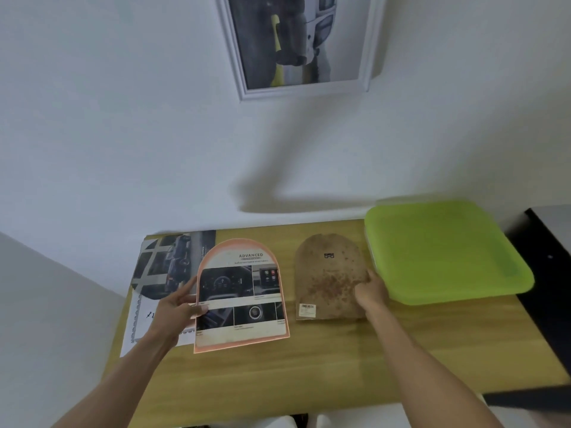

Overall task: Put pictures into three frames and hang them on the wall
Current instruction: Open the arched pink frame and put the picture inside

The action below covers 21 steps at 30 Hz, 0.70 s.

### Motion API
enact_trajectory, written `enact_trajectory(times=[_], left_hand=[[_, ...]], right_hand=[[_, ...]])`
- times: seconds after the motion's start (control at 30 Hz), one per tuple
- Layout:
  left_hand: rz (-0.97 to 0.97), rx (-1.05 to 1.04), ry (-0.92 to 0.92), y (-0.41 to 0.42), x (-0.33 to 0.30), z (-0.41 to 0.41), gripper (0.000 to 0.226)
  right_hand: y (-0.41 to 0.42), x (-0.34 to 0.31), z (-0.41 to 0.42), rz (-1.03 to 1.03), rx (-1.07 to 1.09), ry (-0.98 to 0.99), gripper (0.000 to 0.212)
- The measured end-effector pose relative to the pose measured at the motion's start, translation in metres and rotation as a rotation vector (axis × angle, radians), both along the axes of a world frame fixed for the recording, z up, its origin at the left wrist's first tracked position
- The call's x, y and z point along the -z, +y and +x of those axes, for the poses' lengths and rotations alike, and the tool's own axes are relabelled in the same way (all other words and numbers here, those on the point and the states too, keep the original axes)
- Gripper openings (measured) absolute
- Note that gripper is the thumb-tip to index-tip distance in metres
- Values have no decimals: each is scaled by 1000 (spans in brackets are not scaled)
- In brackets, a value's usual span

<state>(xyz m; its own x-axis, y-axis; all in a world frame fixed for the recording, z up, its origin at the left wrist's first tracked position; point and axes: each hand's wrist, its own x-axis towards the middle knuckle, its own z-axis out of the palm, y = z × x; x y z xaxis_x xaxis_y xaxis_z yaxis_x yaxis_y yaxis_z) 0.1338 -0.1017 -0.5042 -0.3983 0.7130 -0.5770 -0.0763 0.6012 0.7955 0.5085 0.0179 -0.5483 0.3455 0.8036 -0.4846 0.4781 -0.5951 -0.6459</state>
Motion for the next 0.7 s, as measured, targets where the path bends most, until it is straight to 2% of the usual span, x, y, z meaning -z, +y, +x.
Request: enact_trajectory(times=[0.07,0.13,0.2,0.3,0.37,0.63,0.7], left_hand=[[-5,0,5,1,-1,3,78],[-12,7,10,4,0,6,78],[-21,12,3,7,1,10,78],[-32,17,-12,11,2,14,80],[-32,16,-33,12,2,16,80],[-45,21,-68,9,2,20,78],[-43,15,-75,9,0,24,77]], right_hand=[[-2,7,-3,15,-94,-208,50],[-8,14,-11,-14,-205,-424,59],[-14,21,-22,26,-325,-543,63],[-19,29,-33,45,-603,-585,62],[-19,32,-33,-1,-716,-599,62],[1,31,10,-28,-745,-620,61],[-2,29,4,62,-759,-639,60]])
